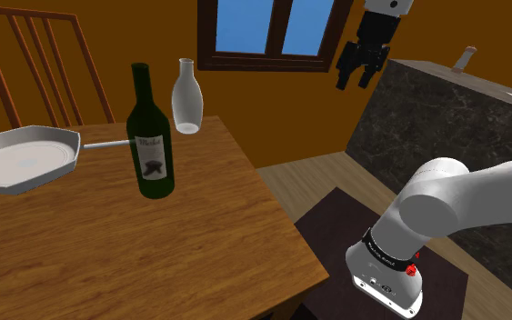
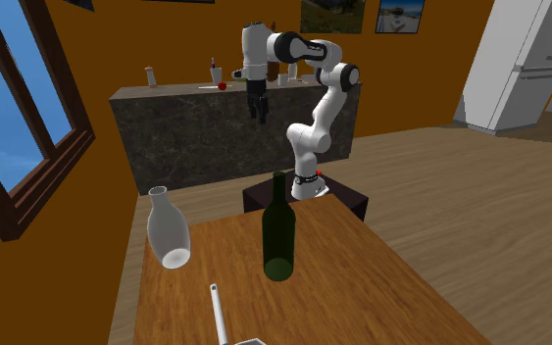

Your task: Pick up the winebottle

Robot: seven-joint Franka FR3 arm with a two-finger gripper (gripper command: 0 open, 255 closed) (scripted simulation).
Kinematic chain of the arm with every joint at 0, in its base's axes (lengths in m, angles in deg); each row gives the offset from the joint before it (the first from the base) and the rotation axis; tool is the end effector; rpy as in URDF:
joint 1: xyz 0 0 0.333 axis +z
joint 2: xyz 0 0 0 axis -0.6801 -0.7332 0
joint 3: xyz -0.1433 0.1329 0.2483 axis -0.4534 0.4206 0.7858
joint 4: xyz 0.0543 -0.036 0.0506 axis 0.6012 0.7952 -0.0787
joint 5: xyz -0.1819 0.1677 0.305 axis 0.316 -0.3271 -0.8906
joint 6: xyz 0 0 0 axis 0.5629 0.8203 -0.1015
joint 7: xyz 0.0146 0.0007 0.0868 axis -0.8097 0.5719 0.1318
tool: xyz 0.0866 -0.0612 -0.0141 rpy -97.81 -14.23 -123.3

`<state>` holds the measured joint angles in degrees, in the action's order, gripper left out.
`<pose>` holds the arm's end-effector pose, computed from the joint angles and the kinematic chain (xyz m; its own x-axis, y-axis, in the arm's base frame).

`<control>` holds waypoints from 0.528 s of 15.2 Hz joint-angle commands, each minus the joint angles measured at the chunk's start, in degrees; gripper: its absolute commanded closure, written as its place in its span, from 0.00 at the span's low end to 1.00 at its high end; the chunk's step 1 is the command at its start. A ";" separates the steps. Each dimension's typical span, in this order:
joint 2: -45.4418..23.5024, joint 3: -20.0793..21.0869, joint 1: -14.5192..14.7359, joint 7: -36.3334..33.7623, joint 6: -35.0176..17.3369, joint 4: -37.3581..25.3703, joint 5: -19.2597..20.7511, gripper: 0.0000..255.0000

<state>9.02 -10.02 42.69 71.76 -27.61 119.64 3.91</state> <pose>0.2840 -0.0220 0.6247 0.9786 -0.2055 -0.0064 -0.2056 -0.9785 -0.0170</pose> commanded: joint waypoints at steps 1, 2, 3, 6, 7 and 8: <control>0.00 0.00 0.00 0.00 0.00 0.00 0.00 0.00; -0.94 1.14 0.38 -1.19 -0.59 -0.50 -0.82 0.00; -1.94 2.28 0.74 -2.37 -1.18 -1.06 -1.60 0.00; -5.22 5.63 1.73 -5.86 -2.94 -3.13 -3.69 0.00; -6.42 6.73 2.01 -7.01 -3.52 -3.94 -4.29 0.00; -7.65 7.82 2.28 -8.15 -4.08 -4.82 -4.84 0.00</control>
<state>2.73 -3.28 44.69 64.78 -31.11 115.84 -0.34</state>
